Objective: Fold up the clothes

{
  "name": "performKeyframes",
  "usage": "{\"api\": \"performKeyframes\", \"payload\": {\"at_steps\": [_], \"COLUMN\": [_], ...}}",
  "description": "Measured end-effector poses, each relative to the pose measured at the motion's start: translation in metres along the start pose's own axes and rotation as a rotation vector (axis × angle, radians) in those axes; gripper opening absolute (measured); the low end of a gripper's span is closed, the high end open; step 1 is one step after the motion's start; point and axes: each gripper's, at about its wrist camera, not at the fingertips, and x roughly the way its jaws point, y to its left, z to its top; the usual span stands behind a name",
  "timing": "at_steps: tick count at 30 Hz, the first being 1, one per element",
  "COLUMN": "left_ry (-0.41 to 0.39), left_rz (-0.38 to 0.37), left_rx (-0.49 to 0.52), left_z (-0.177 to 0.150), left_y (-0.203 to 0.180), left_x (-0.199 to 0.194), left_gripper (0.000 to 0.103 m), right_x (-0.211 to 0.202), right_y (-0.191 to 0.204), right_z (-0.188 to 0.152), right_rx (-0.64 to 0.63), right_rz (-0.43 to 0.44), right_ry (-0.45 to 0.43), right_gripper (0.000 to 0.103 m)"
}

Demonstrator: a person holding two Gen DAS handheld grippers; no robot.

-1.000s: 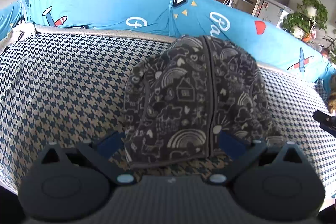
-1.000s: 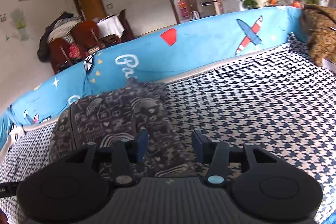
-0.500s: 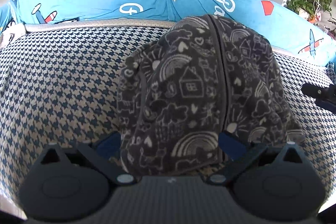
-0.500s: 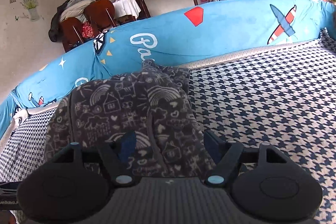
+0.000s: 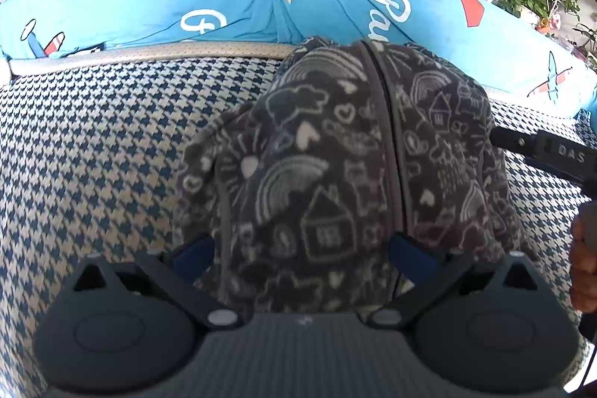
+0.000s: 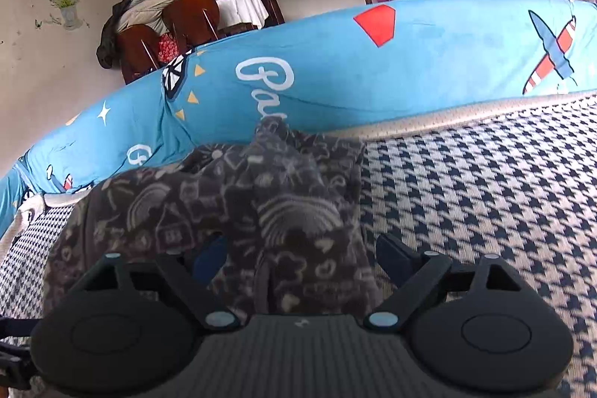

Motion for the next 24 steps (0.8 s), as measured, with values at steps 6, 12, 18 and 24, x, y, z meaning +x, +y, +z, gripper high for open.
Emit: {"api": "performKeyframes", "payload": {"at_steps": [6, 12, 18, 24], "left_ry": [0.027, 0.034, 0.001, -0.099], "left_rz": [0.003, 0.020, 0.009, -0.031], "left_rx": [-0.026, -0.017, -0.003, 0.010], "left_z": [-0.003, -0.005, -0.005, 0.000], "left_y": [-0.001, -0.005, -0.008, -0.009], "left_x": [0.017, 0.023, 0.014, -0.014], "left_gripper": [0.103, 0.103, 0.103, 0.103], "right_x": [0.033, 0.044, 0.021, -0.032], "right_y": [0.008, 0.018, 0.024, 0.028], "right_z": [0.003, 0.000, -0.002, 0.001], "right_rx": [-0.031, -0.039, -0.050, -0.061], "right_rz": [0.033, 0.025, 0.028, -0.008], "right_ry": [0.029, 0.045, 0.011, -0.079], "right_gripper": [0.091, 0.056, 0.018, 0.017]}}
